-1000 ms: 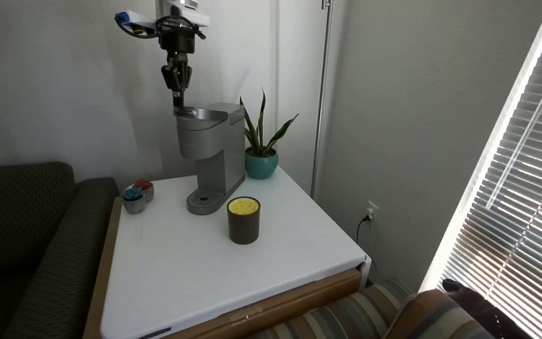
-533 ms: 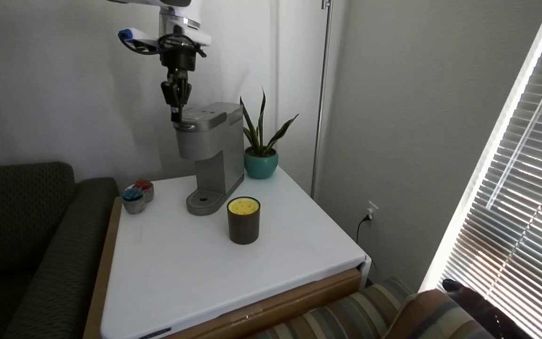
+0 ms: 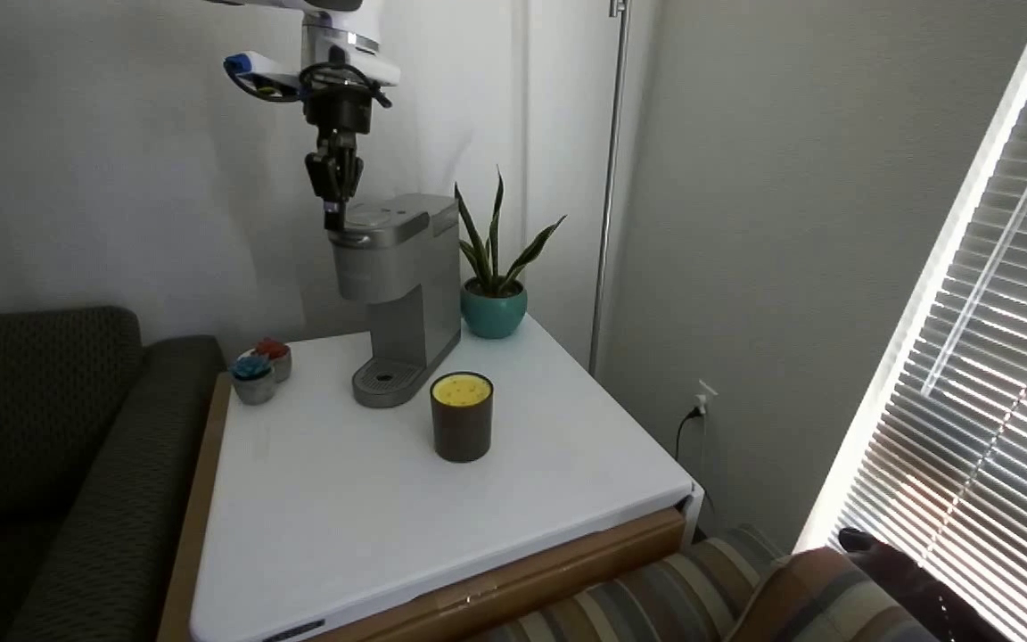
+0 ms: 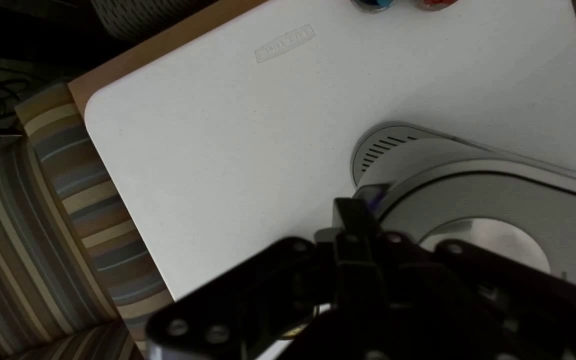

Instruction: Close the lid of the grey machine

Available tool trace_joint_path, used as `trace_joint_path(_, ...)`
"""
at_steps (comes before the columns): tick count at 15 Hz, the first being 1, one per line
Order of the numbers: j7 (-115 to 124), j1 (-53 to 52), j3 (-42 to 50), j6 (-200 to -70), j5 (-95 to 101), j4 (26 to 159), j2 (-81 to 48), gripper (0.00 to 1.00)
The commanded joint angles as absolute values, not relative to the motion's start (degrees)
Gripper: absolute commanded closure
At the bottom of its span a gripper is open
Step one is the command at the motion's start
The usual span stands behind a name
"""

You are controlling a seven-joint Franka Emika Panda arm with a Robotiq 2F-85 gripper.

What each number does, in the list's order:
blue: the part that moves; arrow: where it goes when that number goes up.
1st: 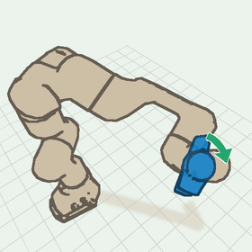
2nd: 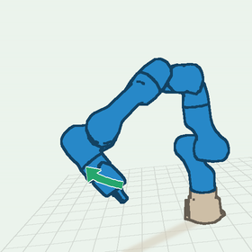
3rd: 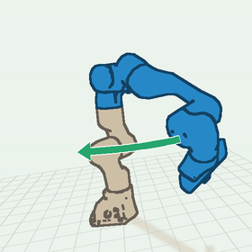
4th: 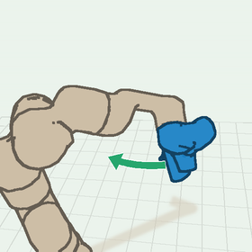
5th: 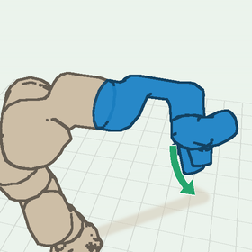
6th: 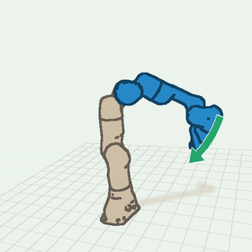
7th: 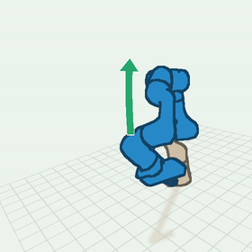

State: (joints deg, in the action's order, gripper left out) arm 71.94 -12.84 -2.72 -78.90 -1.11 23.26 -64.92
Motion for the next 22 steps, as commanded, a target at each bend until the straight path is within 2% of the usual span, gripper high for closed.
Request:
trace_joint_path(1,69.2,-12.6,-2.4,-78.3,-0.3,24.7,-64.4,1.0)
trace_joint_path(12,62.4,-14.0,-2.2,-74.8,5.7,24.4,-59.5,1.0)
trace_joint_path(21,31.4,-11.8,-3.5,-77.3,5.7,22.1,-57.1,1.0)
trace_joint_path(22,28.0,-11.7,-3.4,-77.3,5.7,22.1,-57.0,0.74)
